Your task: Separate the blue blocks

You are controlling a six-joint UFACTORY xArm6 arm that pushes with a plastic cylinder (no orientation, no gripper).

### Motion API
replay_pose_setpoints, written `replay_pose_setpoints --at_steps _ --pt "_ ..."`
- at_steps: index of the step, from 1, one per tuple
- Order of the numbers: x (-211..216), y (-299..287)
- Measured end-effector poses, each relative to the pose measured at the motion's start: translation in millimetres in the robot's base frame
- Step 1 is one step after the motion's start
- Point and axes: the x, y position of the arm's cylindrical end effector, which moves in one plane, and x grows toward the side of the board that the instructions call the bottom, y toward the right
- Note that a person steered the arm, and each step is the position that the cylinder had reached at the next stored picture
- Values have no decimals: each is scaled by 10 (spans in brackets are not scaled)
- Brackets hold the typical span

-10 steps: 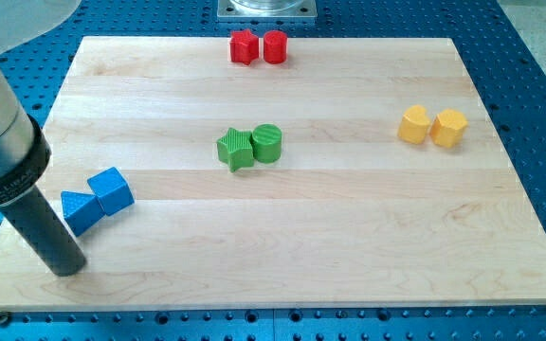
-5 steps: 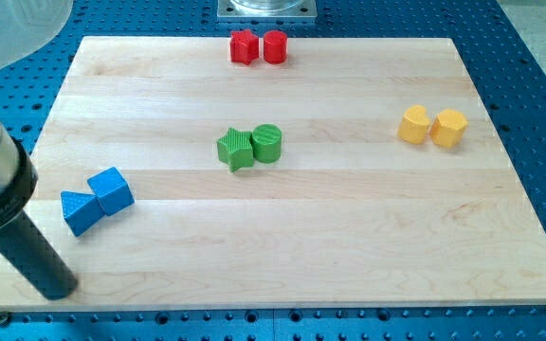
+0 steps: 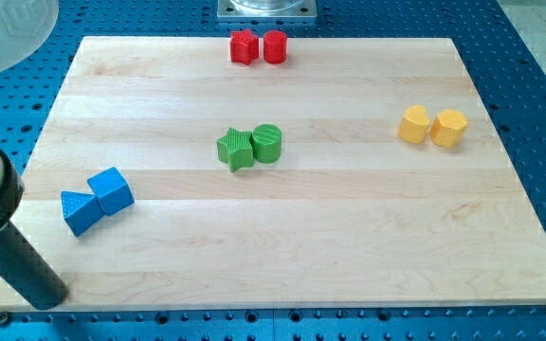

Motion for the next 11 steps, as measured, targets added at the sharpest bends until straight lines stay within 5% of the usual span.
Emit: replay_pose_setpoints --at_steps 8,11 --pt "-52 -315" --pt "-945 -49"
